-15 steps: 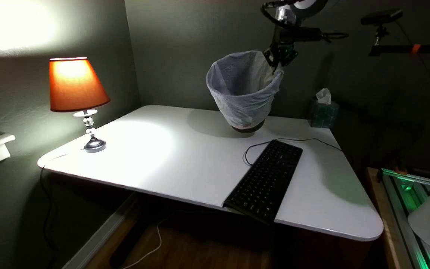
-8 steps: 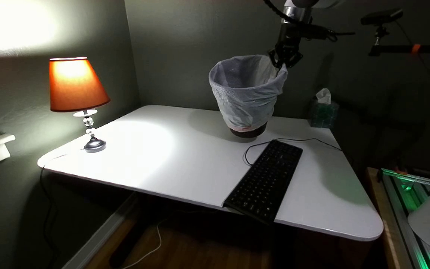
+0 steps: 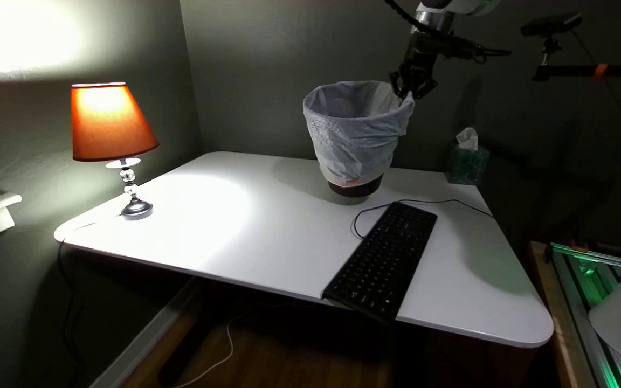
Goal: Put the black bucket in an upright position
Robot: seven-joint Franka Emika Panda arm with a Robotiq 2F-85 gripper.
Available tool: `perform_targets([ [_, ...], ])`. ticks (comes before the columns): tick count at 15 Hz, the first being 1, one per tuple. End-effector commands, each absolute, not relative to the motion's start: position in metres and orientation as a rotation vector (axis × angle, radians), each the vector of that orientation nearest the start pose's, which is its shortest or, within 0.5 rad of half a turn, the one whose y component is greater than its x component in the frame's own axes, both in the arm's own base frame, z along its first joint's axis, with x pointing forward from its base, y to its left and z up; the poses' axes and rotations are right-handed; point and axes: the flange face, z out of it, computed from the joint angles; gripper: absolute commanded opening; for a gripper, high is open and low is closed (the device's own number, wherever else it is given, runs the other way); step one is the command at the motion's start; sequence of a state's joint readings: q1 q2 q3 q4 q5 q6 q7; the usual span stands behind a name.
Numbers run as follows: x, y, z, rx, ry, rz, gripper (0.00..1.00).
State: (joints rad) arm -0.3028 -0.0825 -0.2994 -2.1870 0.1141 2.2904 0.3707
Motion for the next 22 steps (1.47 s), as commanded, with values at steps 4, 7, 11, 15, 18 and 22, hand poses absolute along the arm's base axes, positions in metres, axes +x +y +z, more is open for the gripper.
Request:
perform_targets([
  [4,0.448,-0.332,0.435,-2.56,1.496,-0.215,0.01],
  [7,0.45,-0.34,0.43,-2.562,1.473,-0.212,0.01],
  [11,0.451,-0.347,0.425,-2.576,1.416,-0.231,0.01],
  [15,0.453,-0.352,0.418,-2.587,1.389,-0.224,0.01],
  [18,0.453,-0.355,0.411,-2.592,1.371,-0.204,0.01],
  [22,0.451,-0.36,0.401,-2.592,1.346,-0.218,0.01],
])
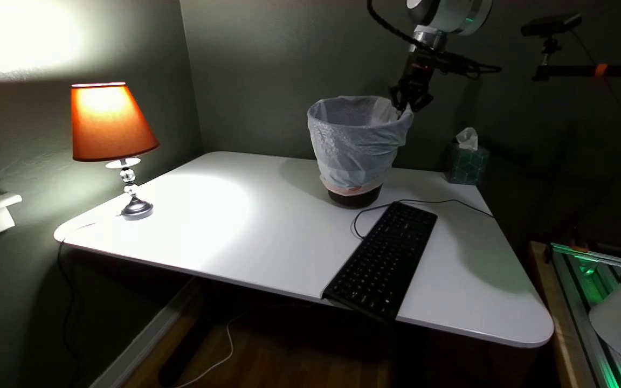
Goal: Put the black bucket in an upright position
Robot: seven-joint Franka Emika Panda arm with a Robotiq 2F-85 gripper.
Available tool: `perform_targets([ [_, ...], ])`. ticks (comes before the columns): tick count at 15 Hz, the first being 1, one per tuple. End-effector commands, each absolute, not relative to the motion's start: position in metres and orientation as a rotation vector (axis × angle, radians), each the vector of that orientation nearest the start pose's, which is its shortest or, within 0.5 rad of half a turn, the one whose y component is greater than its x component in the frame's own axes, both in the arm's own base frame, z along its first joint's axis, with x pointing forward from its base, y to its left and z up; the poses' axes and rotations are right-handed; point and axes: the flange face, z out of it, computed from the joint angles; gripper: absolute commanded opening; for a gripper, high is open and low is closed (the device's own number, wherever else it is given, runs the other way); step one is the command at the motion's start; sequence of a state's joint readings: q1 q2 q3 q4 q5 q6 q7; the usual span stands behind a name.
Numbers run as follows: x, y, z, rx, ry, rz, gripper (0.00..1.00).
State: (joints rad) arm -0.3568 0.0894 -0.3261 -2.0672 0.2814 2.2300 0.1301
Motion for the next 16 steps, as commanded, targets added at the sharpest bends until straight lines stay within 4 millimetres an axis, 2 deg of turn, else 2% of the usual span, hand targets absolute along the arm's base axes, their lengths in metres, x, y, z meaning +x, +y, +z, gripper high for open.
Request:
perform_targets([
  [1,0.451,-0.362,0.399,-2.588,1.343,-0.213,0.01],
  [6,0.45,-0.365,0.393,-2.589,1.309,-0.215,0.01],
  [7,0.451,-0.365,0.392,-2.592,1.307,-0.213,0.3],
  [8,0.451,-0.366,0.392,-2.593,1.308,-0.21,0.31],
  [9,0.451,-0.366,0.393,-2.591,1.308,-0.214,0.36],
  [16,0.449,-0.363,0.423,-2.62,1.299,-0.315,0.88],
])
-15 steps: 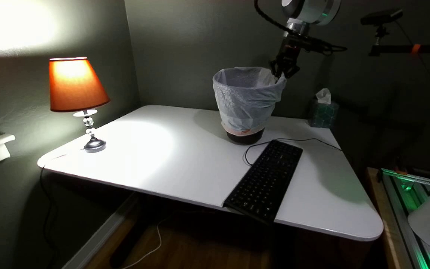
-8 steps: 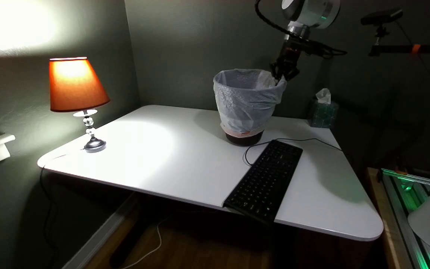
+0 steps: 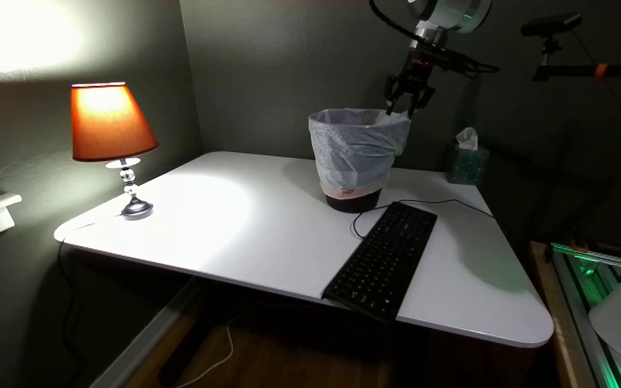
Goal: Put the black bucket in an upright position
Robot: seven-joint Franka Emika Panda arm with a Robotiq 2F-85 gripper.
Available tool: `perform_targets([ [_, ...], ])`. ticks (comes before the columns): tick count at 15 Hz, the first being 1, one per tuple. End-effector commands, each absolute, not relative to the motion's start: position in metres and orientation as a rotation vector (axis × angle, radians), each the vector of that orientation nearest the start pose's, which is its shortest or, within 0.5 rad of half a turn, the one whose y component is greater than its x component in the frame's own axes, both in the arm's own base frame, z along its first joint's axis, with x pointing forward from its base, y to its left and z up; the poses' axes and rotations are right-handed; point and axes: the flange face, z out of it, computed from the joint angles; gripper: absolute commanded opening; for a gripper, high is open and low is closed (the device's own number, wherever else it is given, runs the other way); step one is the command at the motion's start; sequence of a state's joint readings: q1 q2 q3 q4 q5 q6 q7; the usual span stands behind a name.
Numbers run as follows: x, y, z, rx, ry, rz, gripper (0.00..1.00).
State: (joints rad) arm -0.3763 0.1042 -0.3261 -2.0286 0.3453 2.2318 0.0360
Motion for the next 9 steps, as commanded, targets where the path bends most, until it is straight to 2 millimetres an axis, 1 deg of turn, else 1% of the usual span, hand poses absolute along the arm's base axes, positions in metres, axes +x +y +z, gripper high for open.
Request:
perform_targets([
  [1,0.448,-0.36,0.429,-2.631,1.29,-0.331,0.97],
  [2,0.446,-0.357,0.434,-2.647,1.291,-0.347,1.0],
  [5,0.443,-0.347,0.455,-2.721,1.267,-0.417,1.0],
  [9,0.44,-0.328,0.481,-2.899,1.232,-0.611,1.0],
])
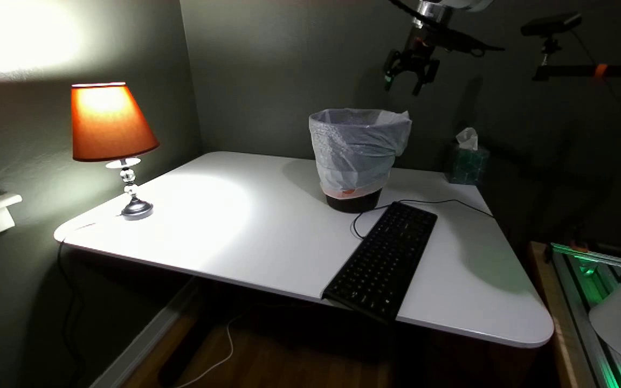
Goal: Put the black bucket in an upright position
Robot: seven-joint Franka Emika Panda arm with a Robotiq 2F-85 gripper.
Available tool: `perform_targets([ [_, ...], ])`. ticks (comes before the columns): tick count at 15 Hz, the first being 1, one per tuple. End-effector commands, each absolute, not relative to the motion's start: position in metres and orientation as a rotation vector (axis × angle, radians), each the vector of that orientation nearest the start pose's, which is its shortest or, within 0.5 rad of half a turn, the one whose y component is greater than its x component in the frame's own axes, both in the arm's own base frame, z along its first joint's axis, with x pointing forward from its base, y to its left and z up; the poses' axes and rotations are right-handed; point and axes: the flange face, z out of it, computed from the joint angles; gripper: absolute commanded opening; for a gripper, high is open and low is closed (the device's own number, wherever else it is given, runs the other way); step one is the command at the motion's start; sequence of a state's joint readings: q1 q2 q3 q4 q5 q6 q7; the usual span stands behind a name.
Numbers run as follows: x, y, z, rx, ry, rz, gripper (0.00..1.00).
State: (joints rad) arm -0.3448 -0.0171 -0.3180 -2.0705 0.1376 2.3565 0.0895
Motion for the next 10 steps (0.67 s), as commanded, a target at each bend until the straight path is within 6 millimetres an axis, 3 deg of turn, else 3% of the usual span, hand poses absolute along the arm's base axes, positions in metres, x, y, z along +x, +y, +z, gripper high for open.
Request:
perform_targets([
  [1,0.44,-0.322,0.485,-2.939,1.228,-0.659,1.0],
  [6,0.433,-0.287,0.502,-3.079,1.225,-0.846,1.0],
  [10,0.422,-0.259,0.516,-3.095,1.291,-0.917,1.0],
])
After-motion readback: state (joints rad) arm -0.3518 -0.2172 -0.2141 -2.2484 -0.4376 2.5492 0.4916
